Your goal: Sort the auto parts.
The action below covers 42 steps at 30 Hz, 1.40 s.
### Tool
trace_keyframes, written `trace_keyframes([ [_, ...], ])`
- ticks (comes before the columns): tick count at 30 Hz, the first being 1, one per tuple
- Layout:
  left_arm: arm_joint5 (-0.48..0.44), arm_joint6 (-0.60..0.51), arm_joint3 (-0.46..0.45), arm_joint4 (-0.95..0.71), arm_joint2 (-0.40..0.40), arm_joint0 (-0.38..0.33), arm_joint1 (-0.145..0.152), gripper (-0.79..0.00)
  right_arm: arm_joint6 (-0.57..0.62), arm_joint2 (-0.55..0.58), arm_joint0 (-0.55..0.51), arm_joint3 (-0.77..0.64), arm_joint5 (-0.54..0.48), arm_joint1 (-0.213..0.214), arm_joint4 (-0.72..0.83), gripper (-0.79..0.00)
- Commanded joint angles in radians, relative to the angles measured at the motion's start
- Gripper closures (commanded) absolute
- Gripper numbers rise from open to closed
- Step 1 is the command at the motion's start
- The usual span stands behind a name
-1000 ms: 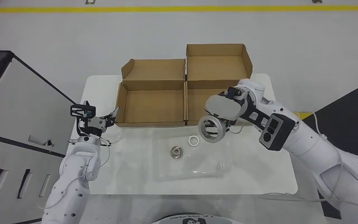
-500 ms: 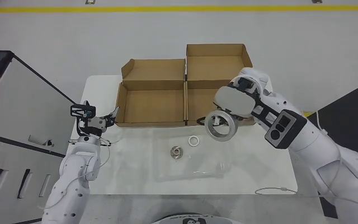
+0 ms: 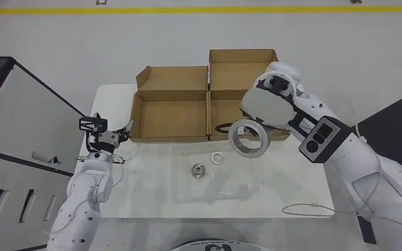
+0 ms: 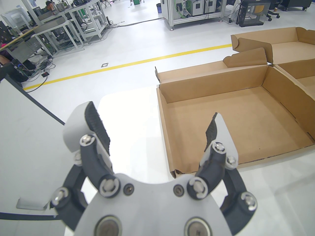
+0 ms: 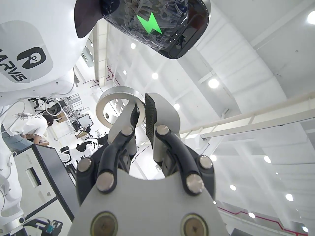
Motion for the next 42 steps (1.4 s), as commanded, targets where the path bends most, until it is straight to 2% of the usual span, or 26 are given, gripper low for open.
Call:
trace_keyframes([
  [1,0.000,0.000,0.000,0.000,0.000,0.000,0.000,-0.785,0.003,-0.001,0.010,0.003,-0.003,-0.007,0.001,0.000],
  [17,0.000,0.000,0.000,0.000,0.000,0.000,0.000,-0.785,-0.021,-0.015,0.081,-0.003,0.021,-0.059,0.032,0.000],
  [23,0.000,0.000,0.000,0.000,0.000,0.000,0.000,-0.785,-0.021,0.030,0.038,-0.036,0.037,-0.075,0.035,0.000],
  [31,0.000,0.000,0.000,0.000,0.000,0.000,0.000,-0.785,-0.021,0.093,-0.033,-0.061,0.021,-0.078,-0.047,0.000],
  [42,0.000,0.000,0.000,0.000,0.000,0.000,0.000,-0.785,-0.021,0.093,-0.033,-0.061,0.021,-0.078,-0.047,0.000],
])
